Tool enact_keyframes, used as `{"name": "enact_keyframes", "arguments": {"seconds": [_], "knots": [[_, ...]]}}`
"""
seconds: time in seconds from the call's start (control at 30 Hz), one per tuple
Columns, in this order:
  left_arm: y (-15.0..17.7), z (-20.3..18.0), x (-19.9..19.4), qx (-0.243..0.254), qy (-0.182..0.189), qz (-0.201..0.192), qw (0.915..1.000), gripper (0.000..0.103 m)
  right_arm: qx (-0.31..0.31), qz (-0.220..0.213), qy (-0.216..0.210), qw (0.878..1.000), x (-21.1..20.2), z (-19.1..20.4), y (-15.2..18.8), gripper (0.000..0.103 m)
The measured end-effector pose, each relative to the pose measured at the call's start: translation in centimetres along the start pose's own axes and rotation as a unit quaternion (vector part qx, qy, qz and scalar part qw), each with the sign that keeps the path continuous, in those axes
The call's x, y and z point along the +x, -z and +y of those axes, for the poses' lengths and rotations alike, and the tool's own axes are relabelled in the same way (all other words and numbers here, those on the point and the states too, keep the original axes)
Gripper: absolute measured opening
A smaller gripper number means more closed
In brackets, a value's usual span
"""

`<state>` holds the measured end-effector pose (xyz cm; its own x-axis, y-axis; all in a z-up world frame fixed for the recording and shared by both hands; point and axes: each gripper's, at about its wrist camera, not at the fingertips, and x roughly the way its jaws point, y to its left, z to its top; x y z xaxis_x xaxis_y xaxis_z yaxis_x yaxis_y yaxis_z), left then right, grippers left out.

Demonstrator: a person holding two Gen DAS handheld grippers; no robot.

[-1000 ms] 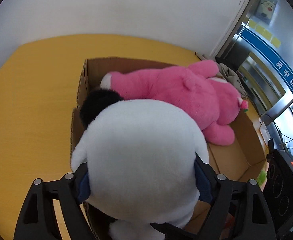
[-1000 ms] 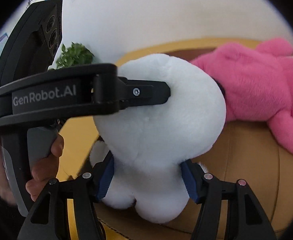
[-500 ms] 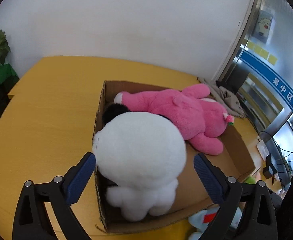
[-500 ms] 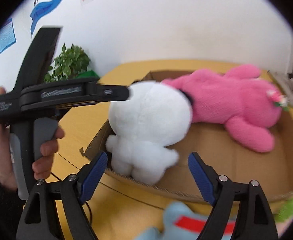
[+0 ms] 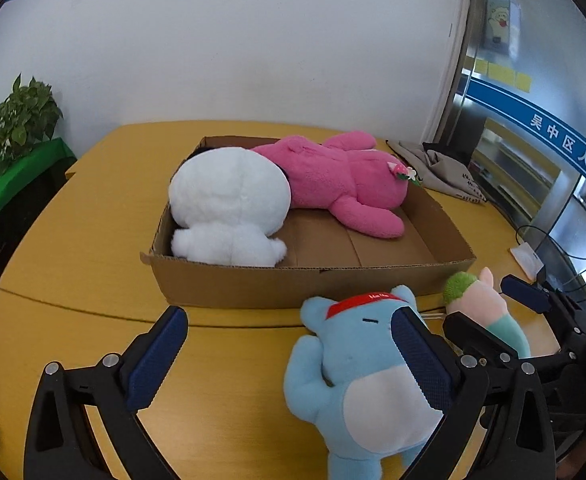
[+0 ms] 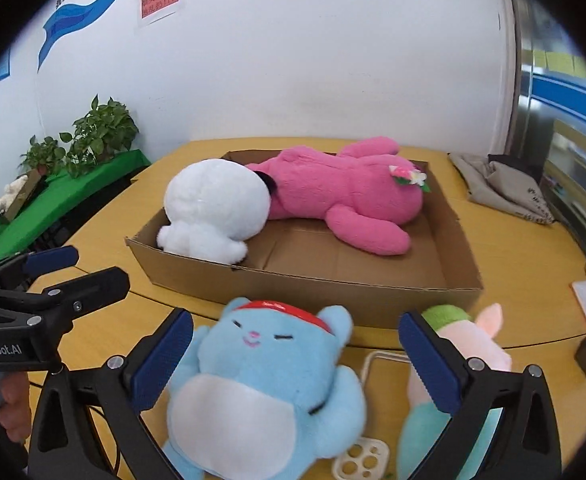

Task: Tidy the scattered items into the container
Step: 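Move both tools back to the blue bear plush on the table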

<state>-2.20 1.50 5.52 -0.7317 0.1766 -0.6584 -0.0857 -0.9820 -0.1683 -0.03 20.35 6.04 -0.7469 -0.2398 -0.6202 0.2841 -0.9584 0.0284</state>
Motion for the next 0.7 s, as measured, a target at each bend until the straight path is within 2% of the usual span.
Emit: {"name": "enact_keyframes", "arguments": {"seconds": [0.37,0.7], "knots": [[0.3,-0.7,-0.7,-0.012,0.019,0.0,0.9997,0.103,0.0,-0.003,0.02,1.0,-2.1,-1.3,1.7,0.103],[1.0,-1.5,-0.3,0.003,0.014,0.01,0.9998,0.103,0.003,0.001,0.031,1.0,-2.5,-2.0,2.2,0.103]]}}
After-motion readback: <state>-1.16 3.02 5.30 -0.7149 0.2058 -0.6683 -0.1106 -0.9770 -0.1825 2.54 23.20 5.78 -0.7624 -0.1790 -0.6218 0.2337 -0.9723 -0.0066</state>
